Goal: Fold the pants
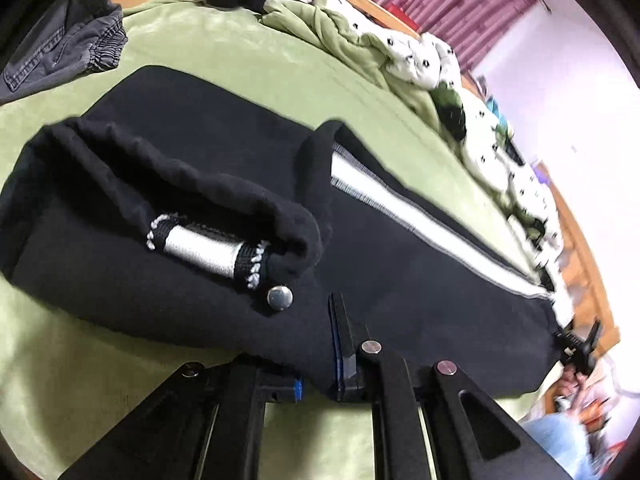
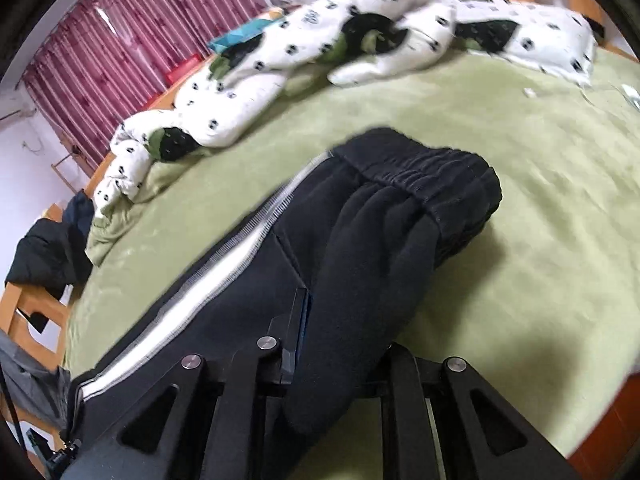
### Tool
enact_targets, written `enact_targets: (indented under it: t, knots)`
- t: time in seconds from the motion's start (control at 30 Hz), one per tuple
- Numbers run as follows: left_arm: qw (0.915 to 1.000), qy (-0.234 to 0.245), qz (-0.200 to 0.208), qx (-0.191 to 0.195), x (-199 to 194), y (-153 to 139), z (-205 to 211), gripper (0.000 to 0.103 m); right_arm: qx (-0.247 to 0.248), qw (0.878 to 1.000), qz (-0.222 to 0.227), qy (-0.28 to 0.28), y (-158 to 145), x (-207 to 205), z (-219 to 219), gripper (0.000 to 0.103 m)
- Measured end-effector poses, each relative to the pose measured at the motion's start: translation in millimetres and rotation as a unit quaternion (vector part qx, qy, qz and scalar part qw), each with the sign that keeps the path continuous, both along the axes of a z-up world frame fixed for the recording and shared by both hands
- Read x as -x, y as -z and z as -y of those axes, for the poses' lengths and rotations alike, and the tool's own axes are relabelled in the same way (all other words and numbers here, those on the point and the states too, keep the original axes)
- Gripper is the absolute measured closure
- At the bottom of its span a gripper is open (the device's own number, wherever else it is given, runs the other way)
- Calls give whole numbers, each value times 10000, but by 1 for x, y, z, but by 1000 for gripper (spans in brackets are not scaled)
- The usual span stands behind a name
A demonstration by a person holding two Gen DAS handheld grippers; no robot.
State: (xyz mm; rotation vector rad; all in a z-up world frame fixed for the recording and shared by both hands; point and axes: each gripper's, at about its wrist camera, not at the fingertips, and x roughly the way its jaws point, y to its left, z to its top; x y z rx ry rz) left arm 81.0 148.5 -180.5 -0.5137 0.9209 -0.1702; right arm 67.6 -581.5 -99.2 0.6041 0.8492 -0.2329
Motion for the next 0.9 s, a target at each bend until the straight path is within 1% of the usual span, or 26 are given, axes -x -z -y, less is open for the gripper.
enact_targets:
  t: [0.07,0.1,0.13,0.17,0.2,0.23,0.27,0.33,0.4,0.43,0.47,0.5,0.53,0.57,0.6,0.63,0.67,0.73,0.77,0.83,0.87,0.9]
  knots:
    - [10000,-2,-54,22,4,6,-3,88,-131,9997,-209,93,18,10,3,81]
    - [10000,-12,-91,20,4,7,-4,84,-123,9996,-215,138,21,15,4,78]
    - [9999,-12,-158,-1,6,4,-6,79,-76,9996,-119,230,20,23,4,69]
    - [9998,-9,-191,-79,8,1,-6,76,21,9995,-18,323,16,29,4,61]
    - [9996,-7,-194,-214,11,-2,-6,68,128,9990,97,410,12,34,6,58]
    - [9989,-20,-147,-455,17,-8,-5,61,238,9978,273,561,6,38,10,49]
    - [9980,-30,-99,-620,23,-12,-7,59,234,9970,345,648,4,38,14,43]
    - [9969,-63,-24,-786,35,-19,-11,56,34,9968,308,742,9,27,27,43]
    - [9969,-126,77,-768,45,-27,-15,56,-121,9966,195,791,16,11,36,43]
    - [9965,-182,172,-792,50,-34,-17,56,-165,9961,59,861,22,2,40,42]
    - [9961,-176,276,-816,54,-40,-17,56,-105,9956,-74,931,25,-7,41,53]
    - [9956,-170,366,-848,57,-46,-17,56,135,9956,-58,926,20,-13,40,57]
    - [9947,-198,461,-895,58,-54,-16,56,331,9960,117,819,11,-15,39,59]
    - [9940,-246,566,-908,60,-61,-17,56,425,9955,365,759,2,-16,38,59]
    - [9939,-255,630,-868,59,-65,-17,56,408,9954,414,762,-1,-16,39,59]
    - [9945,-227,646,-794,55,-67,-17,56,392,9957,312,781,0,-19,38,58]
    - [9949,-206,644,-751,51,-68,-16,56,414,9962,69,766,5,-23,38,54]
    - [9945,-158,709,-752,40,-68,-8,56,452,9963,-257,688,16,-23,38,47]
    - [9940,-145,702,-826,34,-66,-3,56,495,9962,-344,625,20,-19,37,47]
    - [9917,-171,517,-1165,17,-57,6,56,553,9967,-356,478,22,-4,31,46]
    - [9912,-174,392,-1255,10,-51,7,60,623,9963,-396,433,21,5,26,46]
    - [9908,-209,287,-1306,4,-45,6,85,686,9959,-420,416,20,13,23,46]
